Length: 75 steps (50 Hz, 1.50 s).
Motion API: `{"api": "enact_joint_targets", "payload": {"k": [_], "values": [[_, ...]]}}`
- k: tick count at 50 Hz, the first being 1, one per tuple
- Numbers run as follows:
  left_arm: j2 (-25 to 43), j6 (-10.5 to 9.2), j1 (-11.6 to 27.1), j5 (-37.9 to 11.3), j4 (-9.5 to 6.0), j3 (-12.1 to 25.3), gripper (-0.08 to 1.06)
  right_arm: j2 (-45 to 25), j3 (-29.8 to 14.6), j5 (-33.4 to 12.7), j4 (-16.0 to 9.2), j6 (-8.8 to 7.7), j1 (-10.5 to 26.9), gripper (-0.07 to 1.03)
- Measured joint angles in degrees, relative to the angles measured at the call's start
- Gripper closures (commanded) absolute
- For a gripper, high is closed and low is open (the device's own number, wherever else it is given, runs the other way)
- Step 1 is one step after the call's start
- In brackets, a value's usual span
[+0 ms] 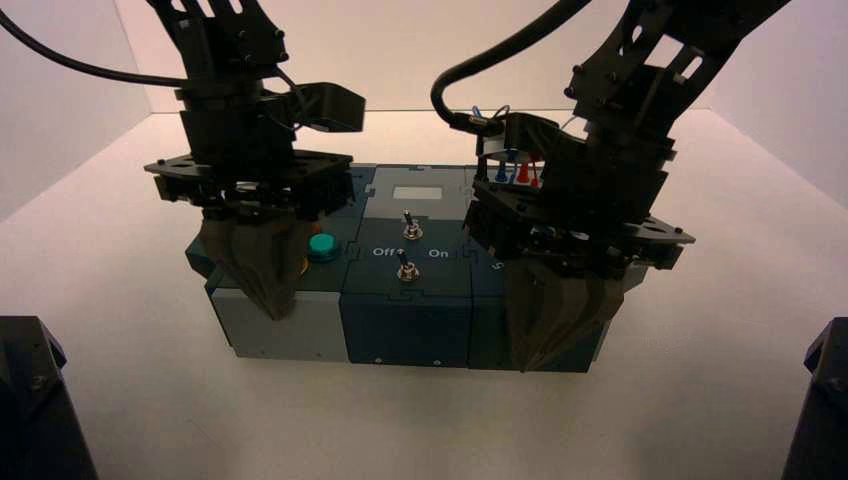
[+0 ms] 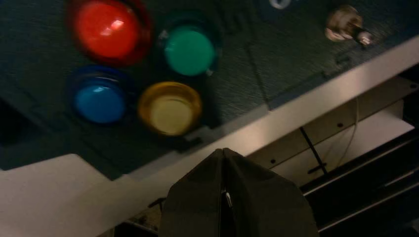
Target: Move the box away.
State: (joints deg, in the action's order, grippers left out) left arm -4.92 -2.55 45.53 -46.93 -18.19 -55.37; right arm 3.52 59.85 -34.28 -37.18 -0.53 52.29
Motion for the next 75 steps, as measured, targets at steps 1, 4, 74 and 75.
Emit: {"api": "enact_joint_targets", "payload": {"k": [1,4,74,75], "values": [[0.18,0.35,-0.35,0.0,0.0,0.0,1.01,-0.26,-0.09,0.18,0.0,0.0,-0.09,0.98],[0.35,0.88,-0.53,0.0,0.0,-0.09,1.01,-0.62,-0.18,0.35,0.09,0.0,-0.53,0.98],[11.43,2.81,-9.93,1.05,3.87,10.72,1.01,-8.61,-7.65,-0.09,8.96,0.09,-15.64,0.99],[11.78,2.81,-9.93,1.14,3.87,11.34,1.01,-9.23,-8.26,-0.09,9.49,0.09,-16.08,0.99]]}}
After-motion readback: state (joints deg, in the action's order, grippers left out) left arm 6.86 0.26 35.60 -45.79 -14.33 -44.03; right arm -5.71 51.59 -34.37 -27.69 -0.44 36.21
